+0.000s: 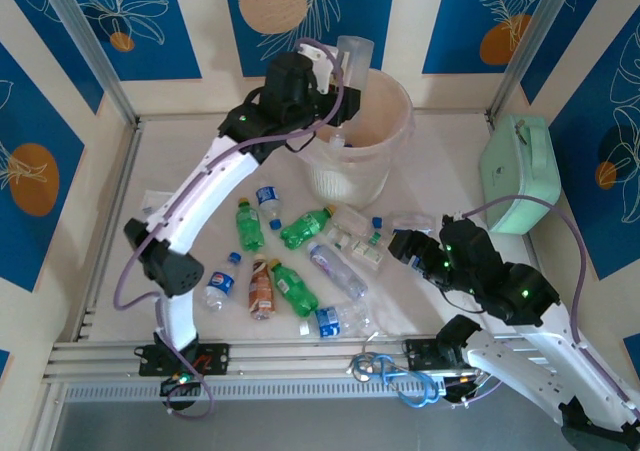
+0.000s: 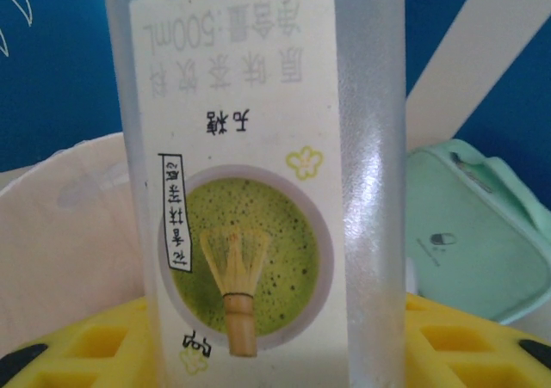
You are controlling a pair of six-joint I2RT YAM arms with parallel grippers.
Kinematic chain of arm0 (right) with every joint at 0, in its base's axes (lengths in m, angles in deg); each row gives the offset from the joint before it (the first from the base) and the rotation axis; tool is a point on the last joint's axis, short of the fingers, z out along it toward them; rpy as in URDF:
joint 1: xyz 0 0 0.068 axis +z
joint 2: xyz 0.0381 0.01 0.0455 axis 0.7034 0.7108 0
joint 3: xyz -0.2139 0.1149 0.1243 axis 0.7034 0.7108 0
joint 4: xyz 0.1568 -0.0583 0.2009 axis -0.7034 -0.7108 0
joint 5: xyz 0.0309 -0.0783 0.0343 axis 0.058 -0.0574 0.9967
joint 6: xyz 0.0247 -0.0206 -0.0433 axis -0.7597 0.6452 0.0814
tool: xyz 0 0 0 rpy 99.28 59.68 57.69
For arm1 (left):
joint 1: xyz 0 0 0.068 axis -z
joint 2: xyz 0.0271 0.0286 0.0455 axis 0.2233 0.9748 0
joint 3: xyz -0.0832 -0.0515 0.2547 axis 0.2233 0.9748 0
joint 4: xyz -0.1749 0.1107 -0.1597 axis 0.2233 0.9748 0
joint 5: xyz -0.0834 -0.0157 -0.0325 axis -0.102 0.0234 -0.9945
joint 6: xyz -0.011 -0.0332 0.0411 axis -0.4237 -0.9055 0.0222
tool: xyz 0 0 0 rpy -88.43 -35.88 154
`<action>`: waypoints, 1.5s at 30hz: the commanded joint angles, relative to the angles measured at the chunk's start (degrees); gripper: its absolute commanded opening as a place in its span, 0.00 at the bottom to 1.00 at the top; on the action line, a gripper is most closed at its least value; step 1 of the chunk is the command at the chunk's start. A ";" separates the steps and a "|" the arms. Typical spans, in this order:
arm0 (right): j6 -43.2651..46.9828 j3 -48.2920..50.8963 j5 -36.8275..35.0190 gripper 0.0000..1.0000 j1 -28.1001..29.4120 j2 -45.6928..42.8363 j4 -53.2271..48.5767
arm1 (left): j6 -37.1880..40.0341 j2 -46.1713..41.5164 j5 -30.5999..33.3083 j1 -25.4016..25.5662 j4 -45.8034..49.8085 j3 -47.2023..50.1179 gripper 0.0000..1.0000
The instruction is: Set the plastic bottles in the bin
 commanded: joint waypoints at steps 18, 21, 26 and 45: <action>0.19 0.93 1.24 0.91 -0.66 -0.93 -2.39 | 7.76 13.80 5.51 -0.70 8.60 -14.42 0.68; 0.37 0.52 1.04 0.91 -1.02 -1.08 -2.86 | 8.09 12.99 4.85 -0.70 8.54 -12.13 0.75; 0.52 -0.01 0.86 0.91 -1.38 -1.48 -3.65 | 8.43 10.90 4.69 -0.76 7.36 -9.07 0.78; 4.89 -7.17 -1.11 0.91 -4.99 9.92 -11.86 | 0.13 -30.28 7.61 -0.95 2.03 28.33 0.89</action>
